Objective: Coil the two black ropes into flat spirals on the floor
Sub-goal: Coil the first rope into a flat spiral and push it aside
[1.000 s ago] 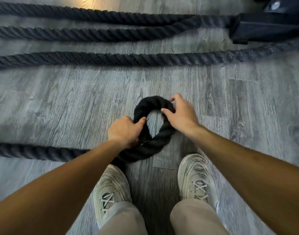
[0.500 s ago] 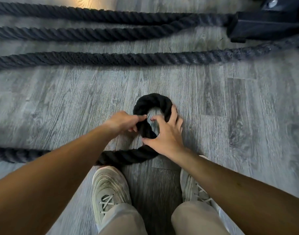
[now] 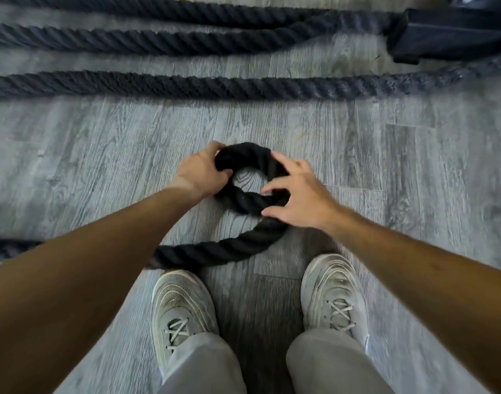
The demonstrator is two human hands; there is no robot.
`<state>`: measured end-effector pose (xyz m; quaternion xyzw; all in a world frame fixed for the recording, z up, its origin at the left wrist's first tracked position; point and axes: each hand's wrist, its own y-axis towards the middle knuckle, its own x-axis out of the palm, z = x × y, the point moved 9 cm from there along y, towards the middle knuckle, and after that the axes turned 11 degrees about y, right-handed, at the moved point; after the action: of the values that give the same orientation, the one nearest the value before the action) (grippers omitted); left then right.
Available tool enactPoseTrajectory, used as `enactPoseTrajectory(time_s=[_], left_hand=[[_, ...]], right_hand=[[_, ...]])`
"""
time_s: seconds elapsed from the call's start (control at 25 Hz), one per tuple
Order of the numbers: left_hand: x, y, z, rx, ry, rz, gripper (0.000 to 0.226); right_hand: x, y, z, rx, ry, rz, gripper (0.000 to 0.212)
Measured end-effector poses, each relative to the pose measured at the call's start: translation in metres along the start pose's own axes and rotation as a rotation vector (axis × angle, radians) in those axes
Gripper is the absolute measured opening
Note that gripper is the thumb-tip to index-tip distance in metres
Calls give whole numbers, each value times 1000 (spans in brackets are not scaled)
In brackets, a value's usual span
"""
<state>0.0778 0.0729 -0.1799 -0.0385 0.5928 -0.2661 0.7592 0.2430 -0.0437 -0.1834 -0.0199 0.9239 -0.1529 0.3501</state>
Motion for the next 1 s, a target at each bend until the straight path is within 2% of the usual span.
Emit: enactPoseTrajectory(time_s=[0.08,0.16,0.28,0.36,0.4,0.48,0.56,0.64,0.72,0.84,0.88,1.0], left_hand=[[9,-25,-25,-131,-126,-49,53],[18,-47,-34,-176,-75,-67,59],[22,-48,-38,-229,-33,-50,66],[28,-45,-41,-295,-161,-62,68],[32,-44,-46,-331,-235,-62,72],[35,-45,-53,-375,-367,-43,85],[31,-48,-48,-328,-305,-23,95],[27,-50,-41,-267,-171,-14,87],[22,-51,-40,-237,-93,-38,82],[-2,-26,-37,-185,76,-31,85],[-9,-12,-27,-125,85,-17,84],[2,12,27,220,148,-67,70]], right_hand=[[-26,12,8,25,32,52,68],[-36,17,19,113,110,79,85],[-19,7,43,354,379,108,88],[-4,-17,56,504,557,264,91],[3,-34,55,563,537,335,94],[27,-60,39,666,431,345,98],[54,-65,25,734,408,316,114],[60,-57,19,759,397,366,126],[55,-52,18,747,396,433,123],[52,-49,24,751,481,502,115],[50,-48,26,748,510,515,111],[51,-46,31,723,569,514,102]])
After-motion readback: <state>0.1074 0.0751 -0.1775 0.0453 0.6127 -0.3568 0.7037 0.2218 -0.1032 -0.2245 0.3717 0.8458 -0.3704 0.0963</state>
